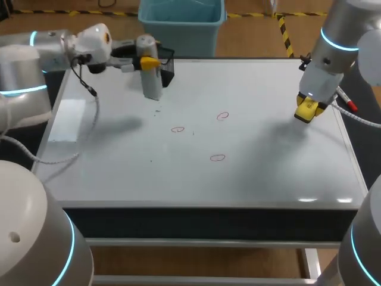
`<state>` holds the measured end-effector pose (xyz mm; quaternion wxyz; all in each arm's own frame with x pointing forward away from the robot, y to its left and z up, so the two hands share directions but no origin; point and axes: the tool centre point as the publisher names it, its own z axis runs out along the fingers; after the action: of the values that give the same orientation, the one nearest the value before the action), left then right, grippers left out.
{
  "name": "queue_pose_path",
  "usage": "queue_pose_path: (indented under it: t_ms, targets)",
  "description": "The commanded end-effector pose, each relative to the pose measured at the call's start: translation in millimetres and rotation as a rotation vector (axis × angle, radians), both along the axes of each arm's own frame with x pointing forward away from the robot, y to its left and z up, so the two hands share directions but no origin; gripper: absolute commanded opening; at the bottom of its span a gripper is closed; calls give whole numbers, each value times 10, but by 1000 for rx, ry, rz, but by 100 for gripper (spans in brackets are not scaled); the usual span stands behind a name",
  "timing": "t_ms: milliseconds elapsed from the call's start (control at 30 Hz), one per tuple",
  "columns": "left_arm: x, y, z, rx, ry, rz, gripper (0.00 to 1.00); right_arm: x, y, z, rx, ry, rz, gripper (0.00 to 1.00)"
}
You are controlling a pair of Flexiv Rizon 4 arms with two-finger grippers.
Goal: Pick up the inspection probe, press it on each red-marked spot on the whiteboard one by one, put down the probe, pick up the eraser, and wipe off all the red marks.
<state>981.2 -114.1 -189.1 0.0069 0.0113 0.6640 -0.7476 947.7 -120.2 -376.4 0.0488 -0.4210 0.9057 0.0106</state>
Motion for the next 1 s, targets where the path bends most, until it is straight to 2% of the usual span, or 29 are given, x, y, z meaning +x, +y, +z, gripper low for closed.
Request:
queue_pose_path:
  t_ms: [33,167,300,700,1000]
  targets:
    - [22,-209,-186,-23,26,-58,0,6,-3,7,-3,2,2,0]
    - [-91,-318,-263,-40,52,-87,0,6,-3,7,-3,2,2,0]
    - [-125,-378,-343,-36,69,-99,0,6,-3,7,-3,2,2,0]
    - [-390,-514,-385,-33,96,-126,0,6,-3,7,-3,2,2,0]
    - [-428,-576,-569,-33,122,-148,0,6,-3,7,-3,2,2,0]
